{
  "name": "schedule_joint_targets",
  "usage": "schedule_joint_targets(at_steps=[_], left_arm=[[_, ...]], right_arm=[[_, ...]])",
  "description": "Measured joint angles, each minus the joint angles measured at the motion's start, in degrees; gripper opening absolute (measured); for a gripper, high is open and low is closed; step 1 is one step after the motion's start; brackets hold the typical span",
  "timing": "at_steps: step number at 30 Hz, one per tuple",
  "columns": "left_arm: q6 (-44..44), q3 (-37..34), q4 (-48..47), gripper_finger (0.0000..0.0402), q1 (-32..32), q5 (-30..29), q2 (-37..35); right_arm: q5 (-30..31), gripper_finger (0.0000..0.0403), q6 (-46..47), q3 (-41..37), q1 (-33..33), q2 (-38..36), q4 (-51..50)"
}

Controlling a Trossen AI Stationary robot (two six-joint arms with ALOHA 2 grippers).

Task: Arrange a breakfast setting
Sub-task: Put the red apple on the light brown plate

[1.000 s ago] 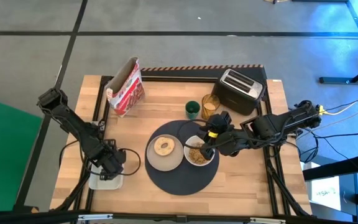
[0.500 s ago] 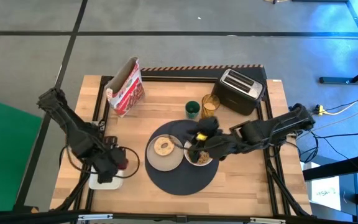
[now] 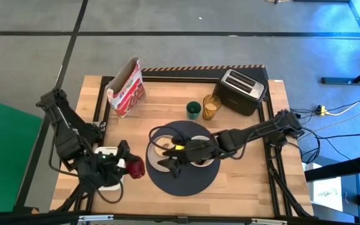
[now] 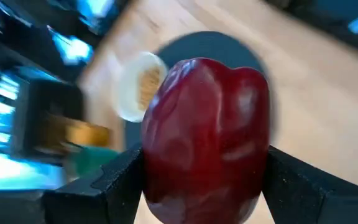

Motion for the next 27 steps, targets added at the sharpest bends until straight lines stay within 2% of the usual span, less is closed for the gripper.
schedule_joint_targets(at_steps=[6,10,13,20,27], left_arm=[[18.2,0.0,7.2,0.0268,0.1,-15.8,2.0],[30.2,0.0,11.4,0.028,-0.1,-21.2,3.3],[34.5,0.0,10.7,0.0278,0.0,-25.1,4.2],[36.5,0.0,12.3,0.0275,-0.1,-26.5,4.5],[35.9,0.0,12.3,0.0277,-0.2,-26.5,4.5]], right_arm=[[-3.4,0.0285,9.3,0.0,-0.7,4.1,7.4],[-4.6,0.0314,11.3,0.0,-1.0,5.3,13.4],[-5.4,0.0329,11.5,-0.1,-1.5,5.5,15.0],[-4.9,0.0338,8.5,-0.1,-2.3,5.5,16.2],[-6.2,0.0277,8.2,-0.1,-2.2,6.0,17.9]])
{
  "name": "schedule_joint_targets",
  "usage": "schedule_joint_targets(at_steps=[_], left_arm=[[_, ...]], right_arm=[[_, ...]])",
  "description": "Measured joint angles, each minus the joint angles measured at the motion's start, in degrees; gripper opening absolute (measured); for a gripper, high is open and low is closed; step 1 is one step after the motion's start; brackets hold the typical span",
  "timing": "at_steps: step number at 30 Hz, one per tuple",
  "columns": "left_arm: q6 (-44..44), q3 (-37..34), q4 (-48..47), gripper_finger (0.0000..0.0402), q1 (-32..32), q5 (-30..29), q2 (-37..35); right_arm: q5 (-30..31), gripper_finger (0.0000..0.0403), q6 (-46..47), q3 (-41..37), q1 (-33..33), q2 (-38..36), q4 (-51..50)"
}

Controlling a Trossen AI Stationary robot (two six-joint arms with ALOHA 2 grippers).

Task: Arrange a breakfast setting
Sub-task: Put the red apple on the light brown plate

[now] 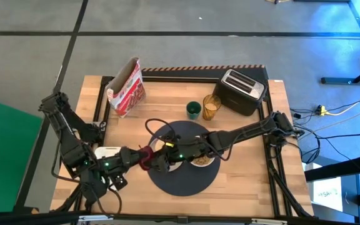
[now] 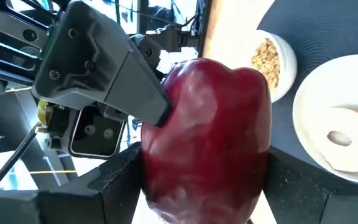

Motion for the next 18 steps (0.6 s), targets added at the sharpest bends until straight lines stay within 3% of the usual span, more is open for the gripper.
schedule_joint_targets(at_steps=[4,11,14,18], left_arm=[[-3.4,0.0,0.0,0.0299,0.4,1.7,0.0],[-19.3,0.0,0.3,0.0362,0.2,1.1,-0.6],[-31.4,0.0,0.8,0.0387,0.1,0.4,-1.6],[-58.0,0.0,0.5,0.0395,-0.2,1.3,-4.4]], right_arm=[[-1.1,0.025,0.5,0.0,0.0,0.1,0.0],[2.0,0.0252,-5.1,0.0,0.0,0.1,0.8],[5.2,0.0251,-10.3,0.0,0.0,0.1,1.4],[10.1,0.0252,-21.0,0.0,0.4,0.1,0.5]])
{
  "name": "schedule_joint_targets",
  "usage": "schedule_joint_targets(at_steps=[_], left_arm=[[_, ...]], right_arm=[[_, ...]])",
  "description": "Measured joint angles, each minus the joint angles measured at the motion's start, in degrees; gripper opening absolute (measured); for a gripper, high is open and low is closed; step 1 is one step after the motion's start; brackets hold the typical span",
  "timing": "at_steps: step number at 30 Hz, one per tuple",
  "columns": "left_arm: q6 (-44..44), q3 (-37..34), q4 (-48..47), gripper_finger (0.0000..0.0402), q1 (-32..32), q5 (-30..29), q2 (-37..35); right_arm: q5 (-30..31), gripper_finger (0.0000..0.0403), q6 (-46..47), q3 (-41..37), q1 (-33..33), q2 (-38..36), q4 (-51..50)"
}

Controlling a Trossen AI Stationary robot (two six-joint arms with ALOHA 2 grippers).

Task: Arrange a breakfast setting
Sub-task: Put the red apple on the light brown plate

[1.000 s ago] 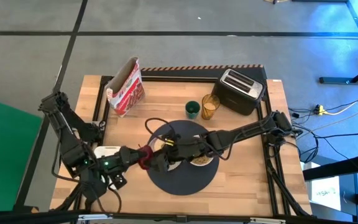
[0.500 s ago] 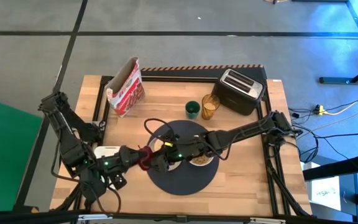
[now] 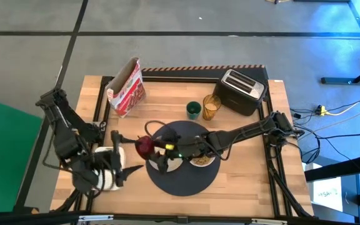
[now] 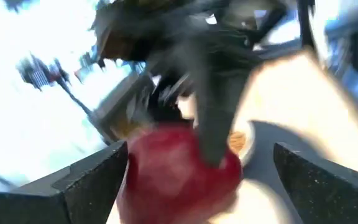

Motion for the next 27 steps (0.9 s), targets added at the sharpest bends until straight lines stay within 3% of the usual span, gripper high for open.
schedule_joint_targets(at_steps=[4,10,14,17,27], left_arm=[[-20.6,0.0,-1.8,0.0392,0.0,2.6,-2.4],[-33.7,0.0,-1.7,0.0392,0.0,1.2,-6.0],[-33.2,0.0,1.1,0.0384,0.0,-1.5,-6.3],[-29.8,0.0,3.4,0.0357,0.1,-1.9,-5.9],[-16.4,0.0,13.8,0.0194,3.5,-0.4,-5.4]], right_arm=[[5.8,0.0253,-13.3,0.1,1.7,-0.4,-0.3],[16.1,0.0254,-34.7,0.2,4.3,-0.4,-0.5],[19.6,0.0254,-40.7,0.2,4.8,-0.4,0.0],[20.4,0.0254,-43.2,0.2,5.0,-0.4,1.4],[20.9,0.0255,-50.9,0.1,5.0,-0.4,4.0]])
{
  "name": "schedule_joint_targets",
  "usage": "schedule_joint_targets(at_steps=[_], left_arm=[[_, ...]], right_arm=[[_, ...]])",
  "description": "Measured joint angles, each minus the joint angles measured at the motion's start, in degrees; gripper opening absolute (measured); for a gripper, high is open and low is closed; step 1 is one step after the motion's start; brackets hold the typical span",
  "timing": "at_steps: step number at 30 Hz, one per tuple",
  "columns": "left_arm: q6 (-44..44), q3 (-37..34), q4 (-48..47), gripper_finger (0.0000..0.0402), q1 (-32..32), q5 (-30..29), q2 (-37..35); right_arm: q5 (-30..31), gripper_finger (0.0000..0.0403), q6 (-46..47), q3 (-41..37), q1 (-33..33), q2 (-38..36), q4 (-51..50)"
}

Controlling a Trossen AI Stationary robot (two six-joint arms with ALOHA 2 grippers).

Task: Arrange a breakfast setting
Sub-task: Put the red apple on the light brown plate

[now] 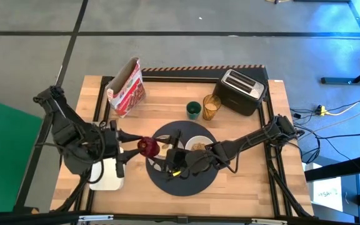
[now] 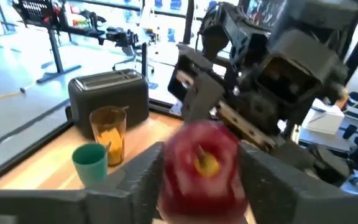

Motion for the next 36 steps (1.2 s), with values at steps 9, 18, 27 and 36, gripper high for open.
schedule_joint_targets(at_steps=[9,18,27,36], left_arm=[[5.7,0.0,2.3,0.0074,2.9,6.5,-0.1],[6.3,0.0,2.0,0.0009,3.4,7.4,-0.1],[9.8,0.1,0.5,0.0005,3.4,7.5,-1.1],[1.5,-9.1,0.3,0.0004,4.9,6.2,1.9]], right_arm=[[1.5,0.0255,-0.3,-0.1,0.0,0.1,-0.3],[1.3,0.0256,-0.2,-0.1,0.1,0.1,0.4],[2.5,0.0356,14.7,-0.1,-0.1,-1.1,-5.1],[-3.2,0.0372,47.1,-0.1,0.6,-7.6,-36.7]])
